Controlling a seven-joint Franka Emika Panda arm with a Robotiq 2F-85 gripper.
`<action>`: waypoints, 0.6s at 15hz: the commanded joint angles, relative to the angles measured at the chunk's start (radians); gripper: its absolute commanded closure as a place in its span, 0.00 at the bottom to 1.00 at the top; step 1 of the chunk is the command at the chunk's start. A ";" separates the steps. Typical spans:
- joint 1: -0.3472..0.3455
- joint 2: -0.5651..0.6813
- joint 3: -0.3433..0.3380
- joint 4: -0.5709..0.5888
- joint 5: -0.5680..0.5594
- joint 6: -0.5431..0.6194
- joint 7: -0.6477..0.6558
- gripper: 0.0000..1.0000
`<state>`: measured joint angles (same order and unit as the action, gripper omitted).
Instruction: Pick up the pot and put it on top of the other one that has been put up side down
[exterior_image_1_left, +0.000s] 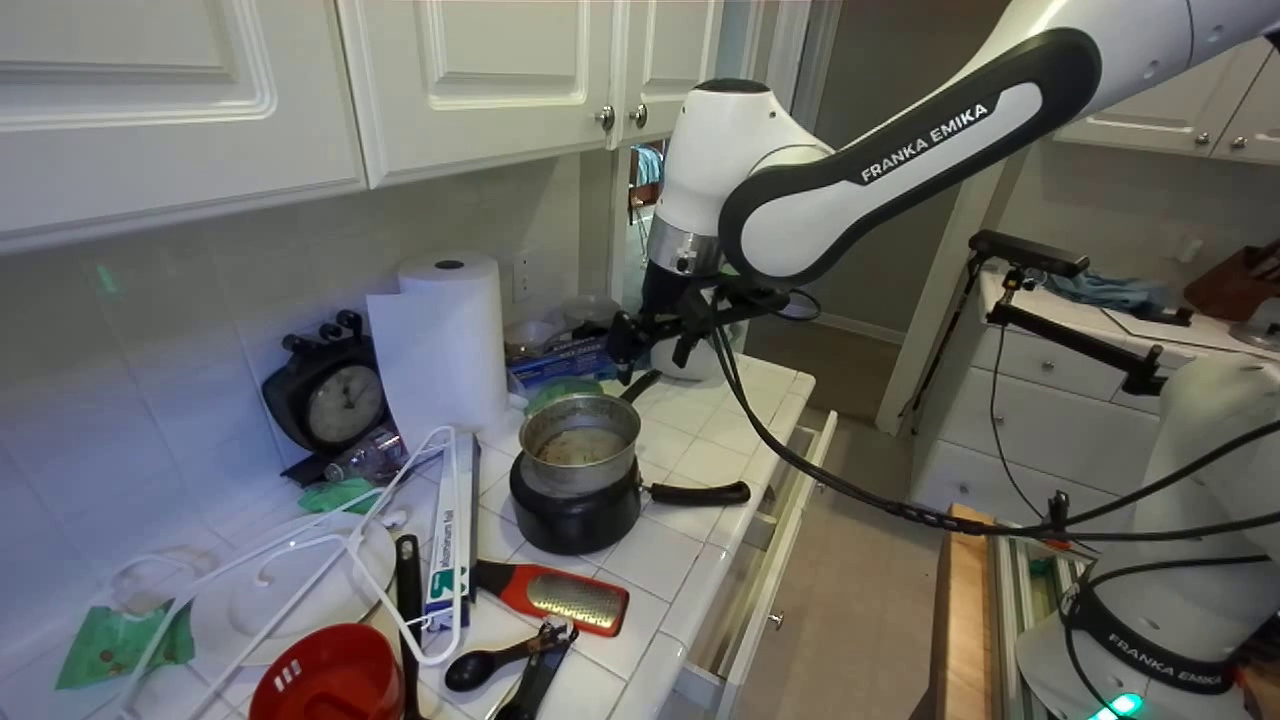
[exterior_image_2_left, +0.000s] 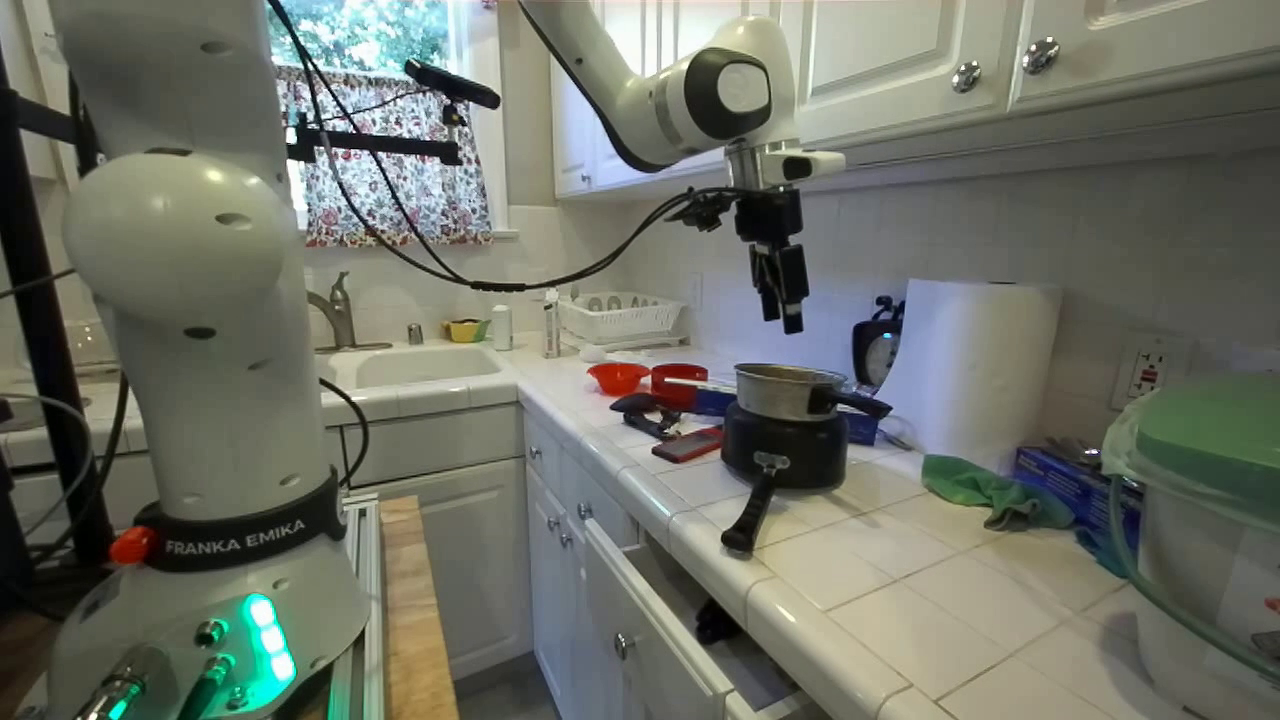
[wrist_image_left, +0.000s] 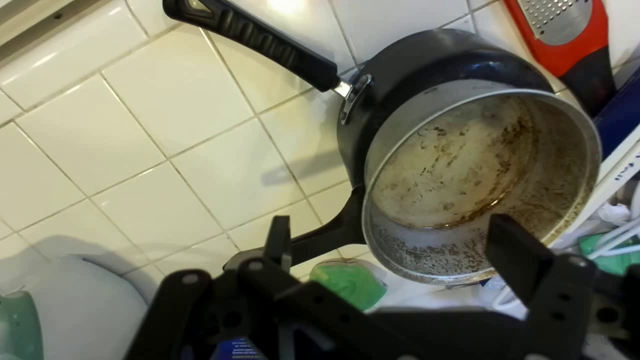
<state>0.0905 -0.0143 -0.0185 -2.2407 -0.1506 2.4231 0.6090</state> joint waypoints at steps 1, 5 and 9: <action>-0.025 -0.084 0.025 -0.086 0.001 0.057 -0.035 0.00; -0.038 -0.064 0.040 -0.062 0.005 0.048 -0.024 0.00; -0.043 -0.080 0.045 -0.077 0.006 0.052 -0.026 0.00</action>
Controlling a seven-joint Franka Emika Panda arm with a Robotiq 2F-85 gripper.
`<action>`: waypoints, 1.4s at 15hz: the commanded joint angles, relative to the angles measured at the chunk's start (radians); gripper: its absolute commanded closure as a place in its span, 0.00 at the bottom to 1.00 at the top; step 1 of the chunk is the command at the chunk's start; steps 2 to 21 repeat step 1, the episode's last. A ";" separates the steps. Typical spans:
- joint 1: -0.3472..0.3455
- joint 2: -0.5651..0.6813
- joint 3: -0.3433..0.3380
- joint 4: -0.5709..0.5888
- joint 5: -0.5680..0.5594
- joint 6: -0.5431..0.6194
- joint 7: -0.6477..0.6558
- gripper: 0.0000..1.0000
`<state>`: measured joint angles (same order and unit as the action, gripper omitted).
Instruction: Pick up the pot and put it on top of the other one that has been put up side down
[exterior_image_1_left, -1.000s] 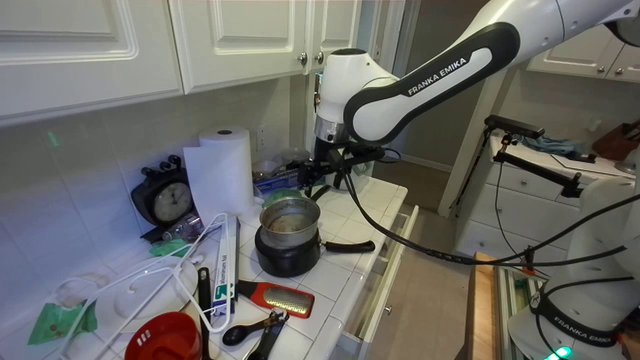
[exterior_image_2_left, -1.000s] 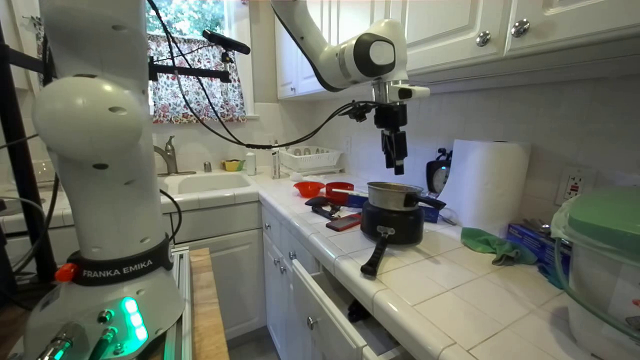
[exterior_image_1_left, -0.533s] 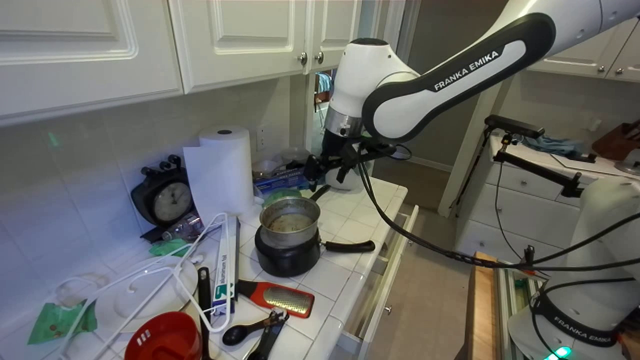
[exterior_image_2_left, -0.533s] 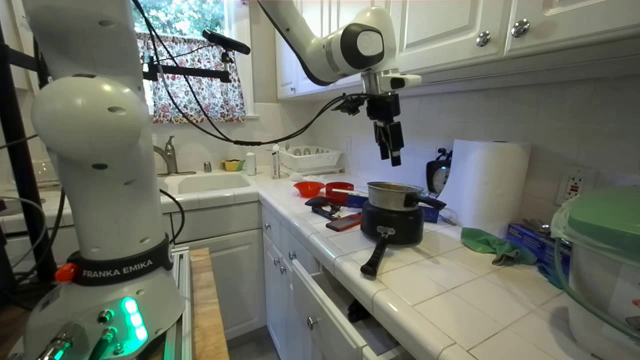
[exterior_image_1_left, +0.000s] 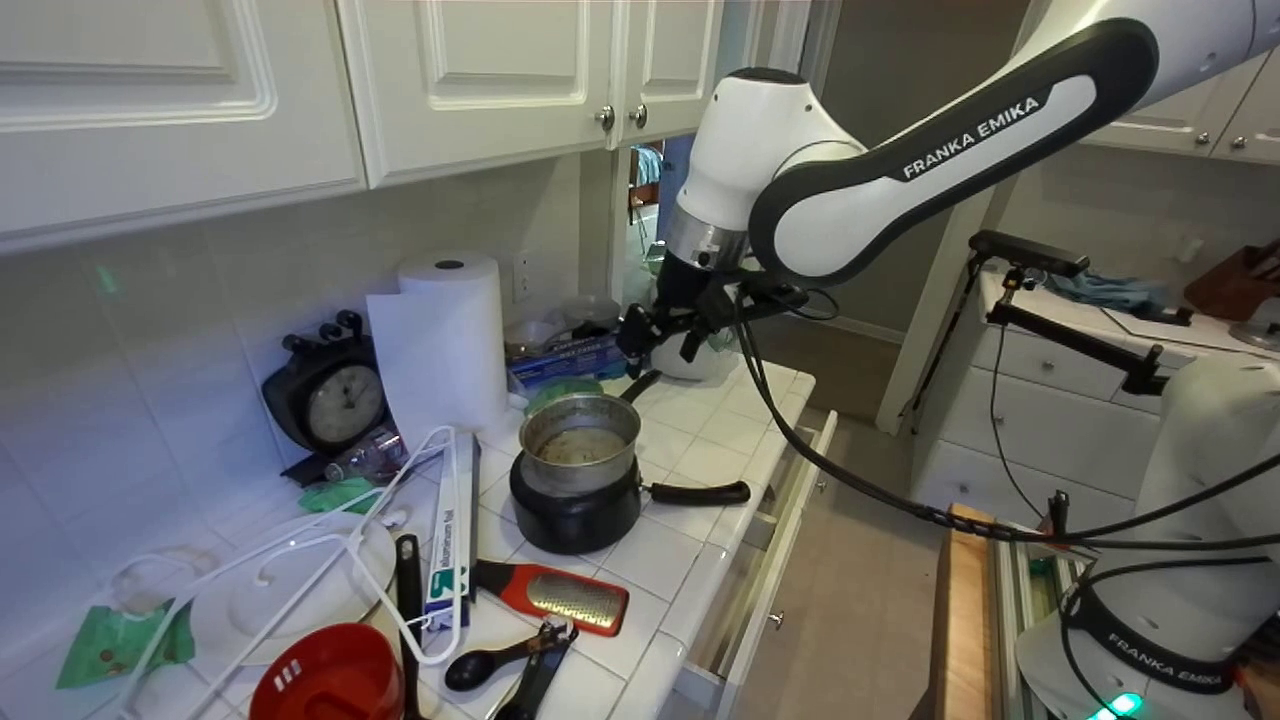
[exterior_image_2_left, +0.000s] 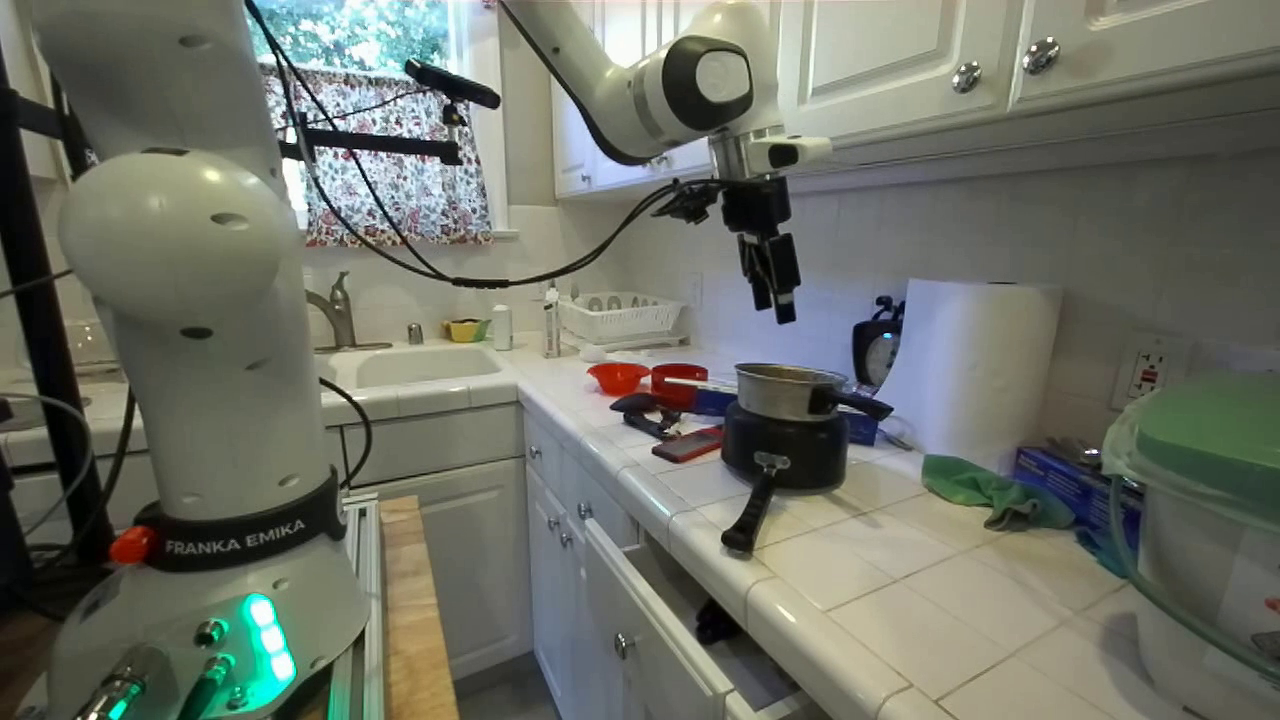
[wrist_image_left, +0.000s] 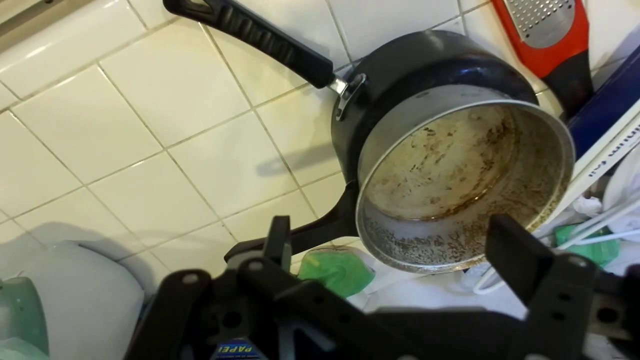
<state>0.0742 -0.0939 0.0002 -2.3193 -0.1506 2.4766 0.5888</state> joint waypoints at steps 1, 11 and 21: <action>-0.027 -0.001 0.026 -0.001 0.006 0.000 -0.006 0.00; -0.027 -0.001 0.026 -0.001 0.006 0.000 -0.006 0.00; -0.027 -0.001 0.026 -0.001 0.006 0.000 -0.006 0.00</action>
